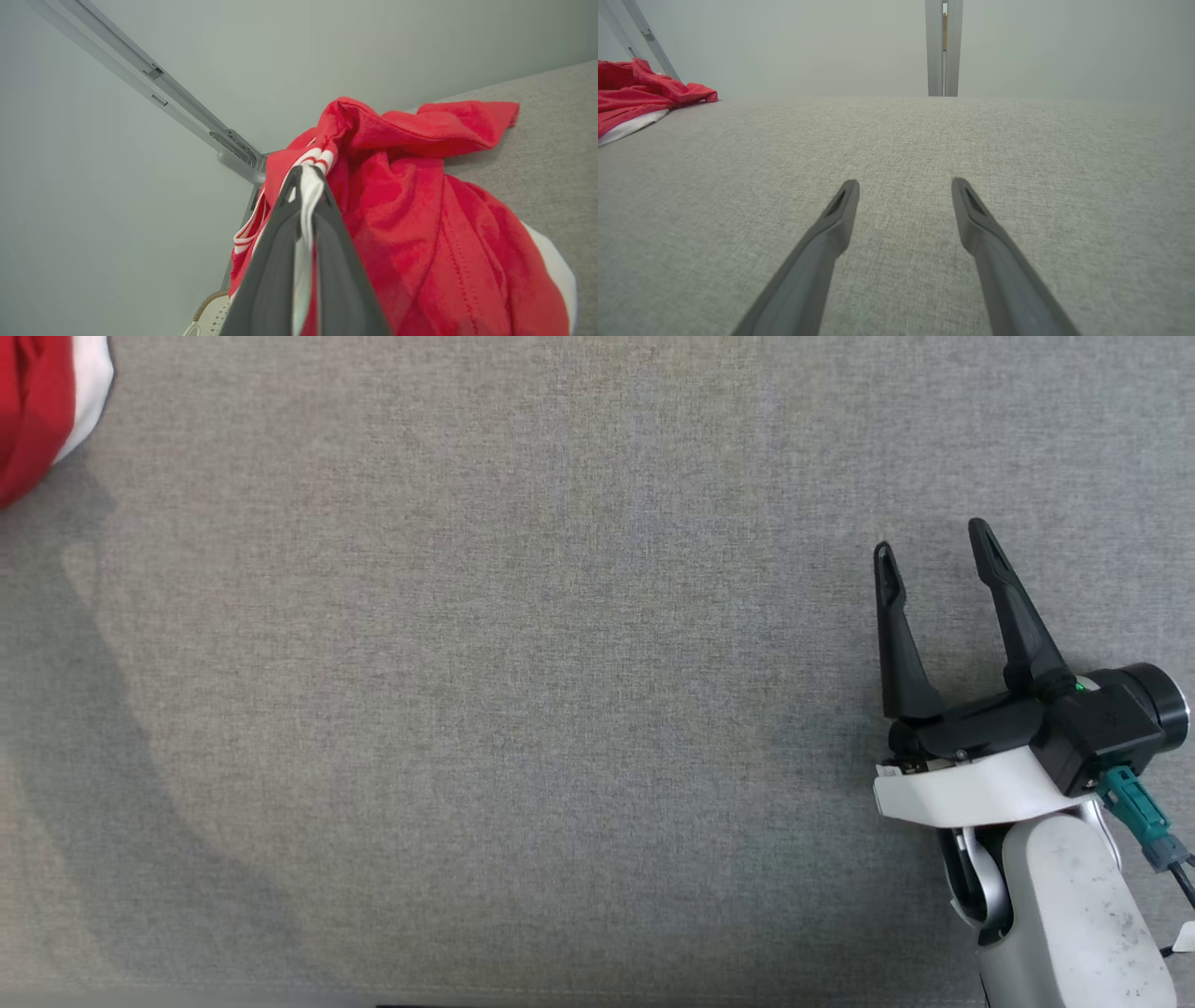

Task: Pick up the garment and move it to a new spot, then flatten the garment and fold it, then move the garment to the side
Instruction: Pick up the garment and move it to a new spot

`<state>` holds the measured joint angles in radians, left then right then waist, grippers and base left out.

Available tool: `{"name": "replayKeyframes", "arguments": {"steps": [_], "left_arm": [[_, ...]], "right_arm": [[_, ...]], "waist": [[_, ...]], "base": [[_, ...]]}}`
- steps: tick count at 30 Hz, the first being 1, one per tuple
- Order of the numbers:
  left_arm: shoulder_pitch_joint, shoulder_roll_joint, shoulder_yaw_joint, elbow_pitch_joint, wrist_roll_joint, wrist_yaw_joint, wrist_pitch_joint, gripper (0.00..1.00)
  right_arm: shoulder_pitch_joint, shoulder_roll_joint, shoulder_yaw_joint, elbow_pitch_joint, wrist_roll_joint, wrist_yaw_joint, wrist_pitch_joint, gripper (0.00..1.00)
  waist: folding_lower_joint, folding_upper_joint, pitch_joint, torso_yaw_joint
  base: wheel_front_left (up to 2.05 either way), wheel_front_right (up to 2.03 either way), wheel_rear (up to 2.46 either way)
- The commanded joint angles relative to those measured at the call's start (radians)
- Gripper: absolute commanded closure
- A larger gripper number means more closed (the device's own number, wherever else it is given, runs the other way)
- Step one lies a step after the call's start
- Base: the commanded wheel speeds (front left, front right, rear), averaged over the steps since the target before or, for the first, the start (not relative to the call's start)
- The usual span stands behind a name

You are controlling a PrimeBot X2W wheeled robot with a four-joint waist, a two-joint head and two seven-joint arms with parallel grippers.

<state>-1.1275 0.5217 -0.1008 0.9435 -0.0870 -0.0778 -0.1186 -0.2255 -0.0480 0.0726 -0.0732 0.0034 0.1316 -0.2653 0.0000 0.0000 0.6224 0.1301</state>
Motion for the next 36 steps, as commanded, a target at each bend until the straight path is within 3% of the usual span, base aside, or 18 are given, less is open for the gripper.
{"name": "replayKeyframes", "arguments": {"steps": [1,10,20,30,36], "left_arm": [[-0.026,0.017,-0.003,-0.010,0.008,0.005,-0.017,1.00],[-0.099,0.001,-0.089,-0.103,0.060,-0.016,-0.054,1.00],[-0.205,-0.148,-0.269,-0.228,0.075,-0.048,-0.070,1.00],[-0.289,-0.321,-0.398,-0.325,-0.066,-0.052,-0.113,1.00],[-0.175,-0.365,-0.474,-0.342,-0.175,-0.052,-0.106,1.00]], "right_arm": [[0.010,-0.004,0.001,0.007,0.011,-0.002,0.001,0.00],[0.024,-0.004,-0.002,0.046,0.070,-0.002,0.001,0.00],[0.066,-0.003,-0.058,0.075,0.143,-0.002,0.000,0.00],[0.106,-0.003,-0.129,0.079,0.167,-0.002,0.000,0.00],[0.114,-0.003,-0.161,0.074,0.180,-0.002,0.000,0.00]], "waist": [[0.0000,0.0000,-0.038,0.003],[0.0000,0.0000,-0.173,-0.030],[0.0000,0.0000,-0.326,-0.152],[0.0000,0.0000,-0.400,-0.300],[0.0000,0.0000,-0.371,-0.319]], "base": [[0.00,0.00,0.00],[0.00,0.00,0.00],[0.00,0.00,0.00],[0.00,0.00,0.00],[0.00,0.00,0.00]]}}
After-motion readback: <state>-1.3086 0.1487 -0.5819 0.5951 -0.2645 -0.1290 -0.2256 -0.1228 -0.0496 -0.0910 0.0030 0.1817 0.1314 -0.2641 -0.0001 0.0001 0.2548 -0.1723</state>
